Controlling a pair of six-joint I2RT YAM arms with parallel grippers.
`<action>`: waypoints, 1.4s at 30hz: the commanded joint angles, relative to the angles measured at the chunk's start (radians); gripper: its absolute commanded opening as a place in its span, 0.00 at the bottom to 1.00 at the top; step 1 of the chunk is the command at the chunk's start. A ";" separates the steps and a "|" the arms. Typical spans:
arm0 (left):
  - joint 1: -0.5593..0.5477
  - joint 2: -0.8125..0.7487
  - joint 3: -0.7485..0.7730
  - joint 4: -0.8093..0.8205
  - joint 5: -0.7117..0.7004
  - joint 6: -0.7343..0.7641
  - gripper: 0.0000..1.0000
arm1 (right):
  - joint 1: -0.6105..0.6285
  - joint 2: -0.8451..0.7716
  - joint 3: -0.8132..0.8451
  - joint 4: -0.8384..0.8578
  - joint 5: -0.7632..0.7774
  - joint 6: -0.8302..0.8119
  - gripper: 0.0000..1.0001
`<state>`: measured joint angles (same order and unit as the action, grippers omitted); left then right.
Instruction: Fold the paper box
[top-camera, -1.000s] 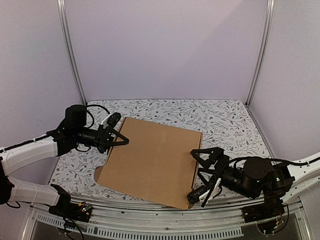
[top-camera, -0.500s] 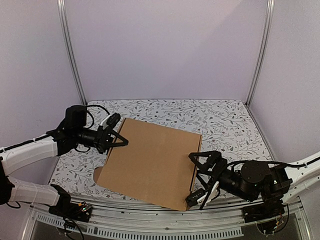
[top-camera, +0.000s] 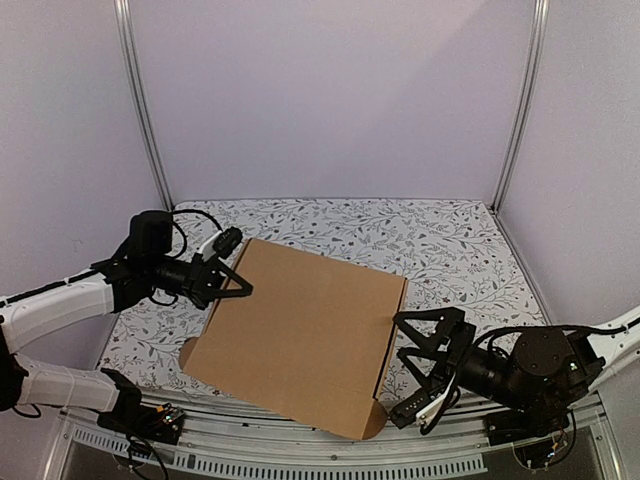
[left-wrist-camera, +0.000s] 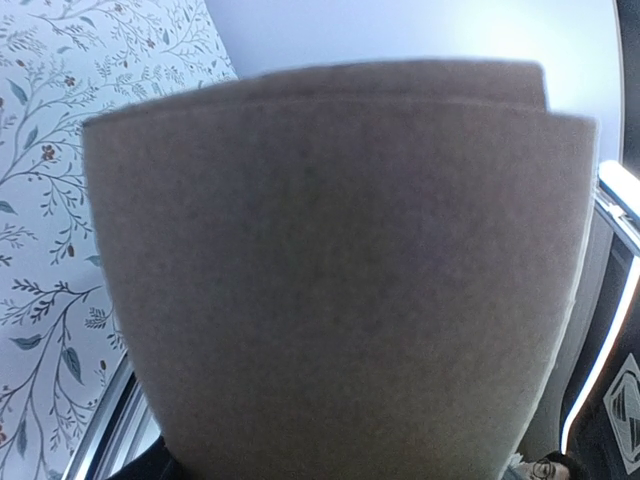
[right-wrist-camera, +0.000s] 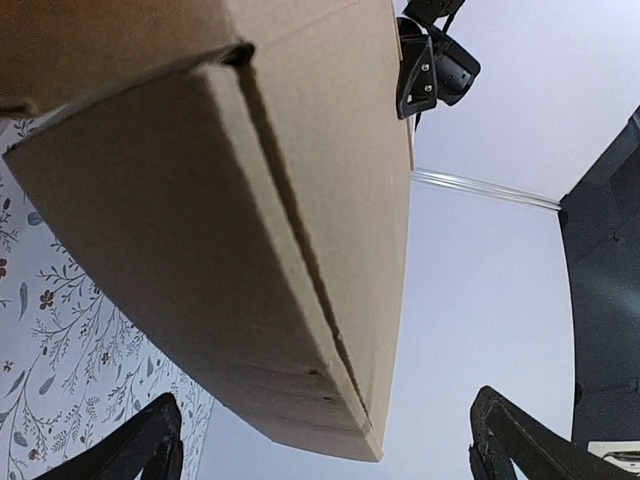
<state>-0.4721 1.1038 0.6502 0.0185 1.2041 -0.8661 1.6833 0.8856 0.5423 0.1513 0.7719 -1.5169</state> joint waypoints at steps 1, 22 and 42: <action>-0.007 0.009 0.008 0.000 0.068 0.043 0.36 | 0.037 -0.035 0.038 -0.100 -0.001 -0.022 0.99; -0.080 0.065 0.055 -0.109 0.172 0.162 0.35 | 0.162 0.011 0.067 -0.075 -0.039 -0.200 0.99; -0.099 0.070 0.057 -0.090 0.160 0.202 0.34 | 0.180 0.125 0.091 0.073 -0.085 -0.166 0.85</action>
<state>-0.5613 1.1675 0.6853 -0.0834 1.3659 -0.6838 1.8523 1.0039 0.6178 0.1593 0.7166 -1.7264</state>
